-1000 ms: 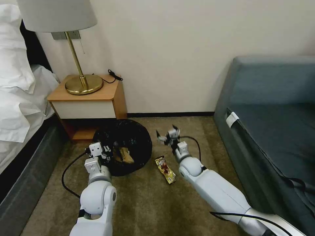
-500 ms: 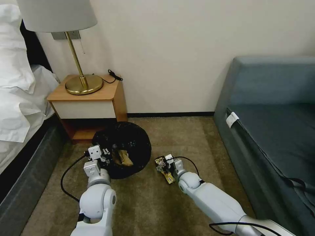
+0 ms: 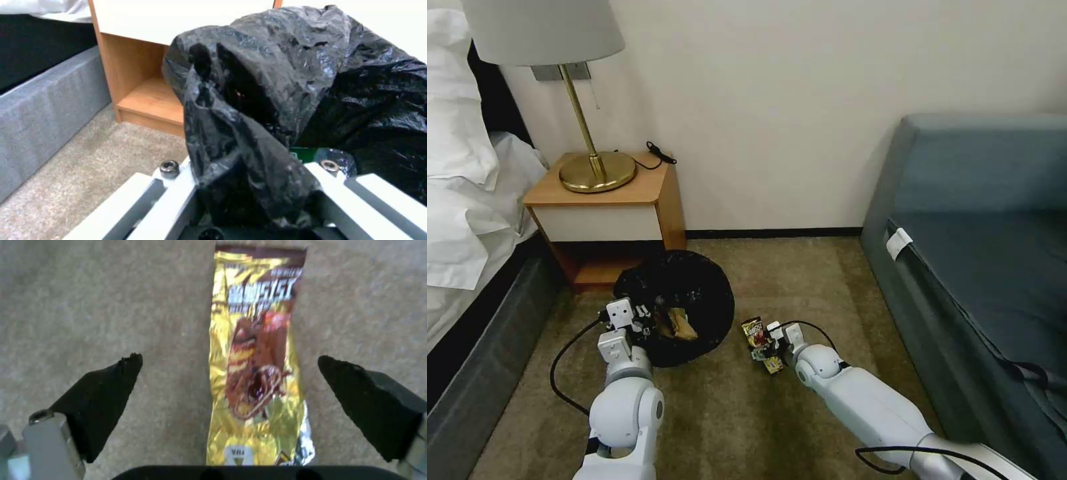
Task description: Pick up the trash bin, then pick up the garbage on the floor and place it into the trash bin.
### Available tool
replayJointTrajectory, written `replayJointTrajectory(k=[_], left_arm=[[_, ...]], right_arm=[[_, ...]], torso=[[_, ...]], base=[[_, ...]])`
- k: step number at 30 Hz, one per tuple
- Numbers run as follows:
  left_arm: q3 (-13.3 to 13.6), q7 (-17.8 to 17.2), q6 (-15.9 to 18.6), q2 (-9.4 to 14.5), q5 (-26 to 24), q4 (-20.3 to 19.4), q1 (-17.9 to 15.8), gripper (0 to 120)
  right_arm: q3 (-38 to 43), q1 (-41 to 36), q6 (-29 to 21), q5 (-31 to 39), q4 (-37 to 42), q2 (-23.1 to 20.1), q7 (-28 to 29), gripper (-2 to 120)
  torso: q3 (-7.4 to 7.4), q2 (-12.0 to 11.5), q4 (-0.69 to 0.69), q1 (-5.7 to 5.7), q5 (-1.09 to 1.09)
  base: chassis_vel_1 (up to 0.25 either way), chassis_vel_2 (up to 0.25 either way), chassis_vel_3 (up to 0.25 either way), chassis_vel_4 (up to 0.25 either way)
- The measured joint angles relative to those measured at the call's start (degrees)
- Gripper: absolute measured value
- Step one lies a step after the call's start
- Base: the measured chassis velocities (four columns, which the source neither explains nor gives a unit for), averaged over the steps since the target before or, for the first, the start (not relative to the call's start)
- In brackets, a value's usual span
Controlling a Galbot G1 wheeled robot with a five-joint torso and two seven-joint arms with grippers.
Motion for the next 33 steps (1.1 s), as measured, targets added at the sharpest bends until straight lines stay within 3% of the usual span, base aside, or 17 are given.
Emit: replayJointTrajectory(k=[28,33], left_arm=[[-0.18,-0.07,-0.22,0.06,0.32,-2.38,2.55,5],[-0.1,-0.07,-0.23,0.04,0.37,-2.82,2.89,5]], right_arm=[[2.21,0.62,7.57,-5.87,-13.39,3.26,-6.55,100],[2.65,0.18,8.73,-6.31,-13.38,3.03,-7.97,84]], torso=[[0.0,0.0,0.0,0.0,-0.01],[0.0,0.0,0.0,0.0,-0.01]], base=[[0.0,0.0,0.0,0.0],[0.0,0.0,0.0,0.0]])
